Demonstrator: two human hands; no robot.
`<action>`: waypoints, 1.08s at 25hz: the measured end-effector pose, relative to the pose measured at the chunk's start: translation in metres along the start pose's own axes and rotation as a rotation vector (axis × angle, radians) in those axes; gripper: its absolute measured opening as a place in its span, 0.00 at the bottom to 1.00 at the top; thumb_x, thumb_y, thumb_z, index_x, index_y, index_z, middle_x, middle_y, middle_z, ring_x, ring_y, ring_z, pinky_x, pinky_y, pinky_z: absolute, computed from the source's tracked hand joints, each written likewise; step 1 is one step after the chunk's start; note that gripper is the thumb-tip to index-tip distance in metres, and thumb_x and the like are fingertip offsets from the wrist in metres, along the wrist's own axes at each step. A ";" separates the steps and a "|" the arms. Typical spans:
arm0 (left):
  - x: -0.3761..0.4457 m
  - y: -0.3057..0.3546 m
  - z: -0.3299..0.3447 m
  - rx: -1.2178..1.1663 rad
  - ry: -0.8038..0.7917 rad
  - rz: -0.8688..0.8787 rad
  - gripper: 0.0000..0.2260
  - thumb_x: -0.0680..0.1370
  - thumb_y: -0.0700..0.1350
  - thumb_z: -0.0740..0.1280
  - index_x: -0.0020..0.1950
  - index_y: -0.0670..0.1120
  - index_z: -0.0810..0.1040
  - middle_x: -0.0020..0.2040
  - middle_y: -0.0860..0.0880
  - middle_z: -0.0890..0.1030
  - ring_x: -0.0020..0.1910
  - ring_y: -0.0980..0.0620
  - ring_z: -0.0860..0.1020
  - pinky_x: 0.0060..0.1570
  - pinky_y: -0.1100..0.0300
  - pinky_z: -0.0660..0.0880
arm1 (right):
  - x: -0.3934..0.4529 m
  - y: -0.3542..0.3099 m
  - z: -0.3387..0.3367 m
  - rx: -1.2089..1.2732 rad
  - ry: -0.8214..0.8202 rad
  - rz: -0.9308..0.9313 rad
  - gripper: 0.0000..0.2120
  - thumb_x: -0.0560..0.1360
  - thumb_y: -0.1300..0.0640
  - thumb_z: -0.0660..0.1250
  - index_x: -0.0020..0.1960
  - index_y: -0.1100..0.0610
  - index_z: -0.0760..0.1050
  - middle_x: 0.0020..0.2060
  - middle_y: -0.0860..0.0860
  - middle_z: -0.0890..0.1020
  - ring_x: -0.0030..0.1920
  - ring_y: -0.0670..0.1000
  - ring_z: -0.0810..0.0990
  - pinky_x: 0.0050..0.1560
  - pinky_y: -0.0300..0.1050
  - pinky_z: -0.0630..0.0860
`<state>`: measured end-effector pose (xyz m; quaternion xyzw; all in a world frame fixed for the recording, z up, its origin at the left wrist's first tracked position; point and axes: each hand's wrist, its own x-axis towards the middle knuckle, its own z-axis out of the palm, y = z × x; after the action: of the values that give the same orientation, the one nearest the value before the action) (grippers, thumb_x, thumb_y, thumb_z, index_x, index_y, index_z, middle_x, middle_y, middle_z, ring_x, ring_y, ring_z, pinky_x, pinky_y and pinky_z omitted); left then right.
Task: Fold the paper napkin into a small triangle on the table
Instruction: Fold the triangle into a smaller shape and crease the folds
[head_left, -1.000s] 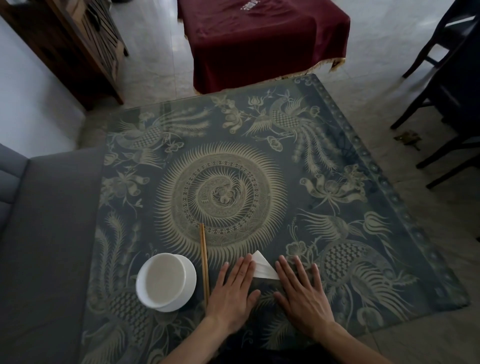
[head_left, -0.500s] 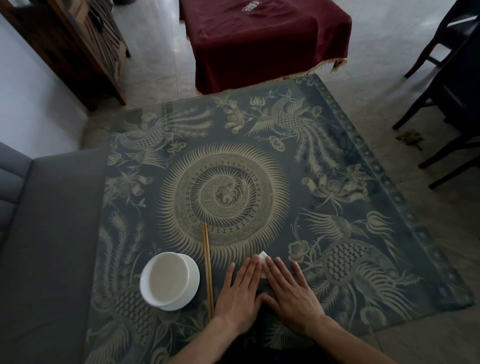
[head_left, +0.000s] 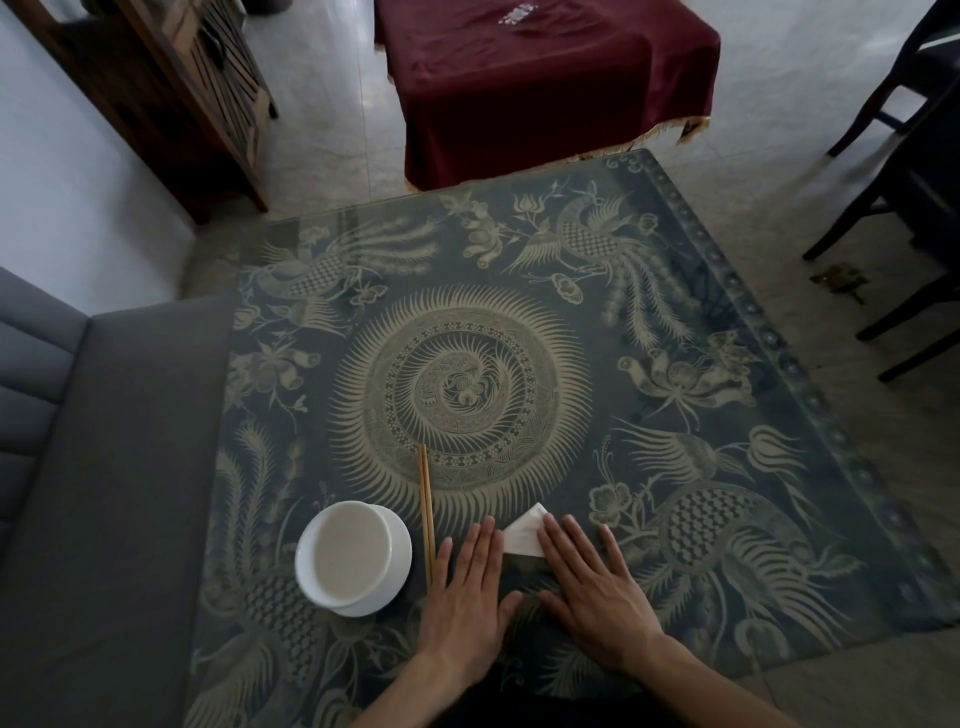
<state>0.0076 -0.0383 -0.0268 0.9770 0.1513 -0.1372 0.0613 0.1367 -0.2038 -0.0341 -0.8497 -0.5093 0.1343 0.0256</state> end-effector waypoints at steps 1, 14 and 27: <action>-0.002 -0.001 0.001 0.009 0.003 0.004 0.31 0.81 0.60 0.49 0.76 0.39 0.62 0.77 0.42 0.60 0.76 0.44 0.58 0.69 0.42 0.53 | 0.000 0.000 0.000 0.001 -0.001 -0.001 0.32 0.80 0.39 0.54 0.78 0.57 0.55 0.78 0.52 0.56 0.77 0.51 0.49 0.70 0.61 0.51; 0.084 0.002 -0.050 -0.030 0.042 0.368 0.20 0.82 0.47 0.60 0.74 0.51 0.64 0.67 0.48 0.71 0.65 0.47 0.70 0.62 0.50 0.70 | 0.000 0.027 -0.016 -0.007 0.021 -0.131 0.29 0.81 0.38 0.52 0.76 0.52 0.62 0.77 0.50 0.59 0.76 0.55 0.55 0.71 0.56 0.51; 0.090 0.017 -0.061 -0.079 -0.112 0.178 0.12 0.72 0.52 0.68 0.51 0.49 0.72 0.56 0.48 0.70 0.58 0.47 0.68 0.57 0.49 0.69 | 0.029 0.012 -0.040 0.180 -0.078 0.434 0.17 0.69 0.35 0.66 0.49 0.46 0.71 0.50 0.46 0.71 0.54 0.51 0.68 0.52 0.48 0.68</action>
<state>0.1109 -0.0197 0.0064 0.9742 0.0655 -0.1796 0.1200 0.1706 -0.1805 -0.0034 -0.9276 -0.3014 0.2142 0.0524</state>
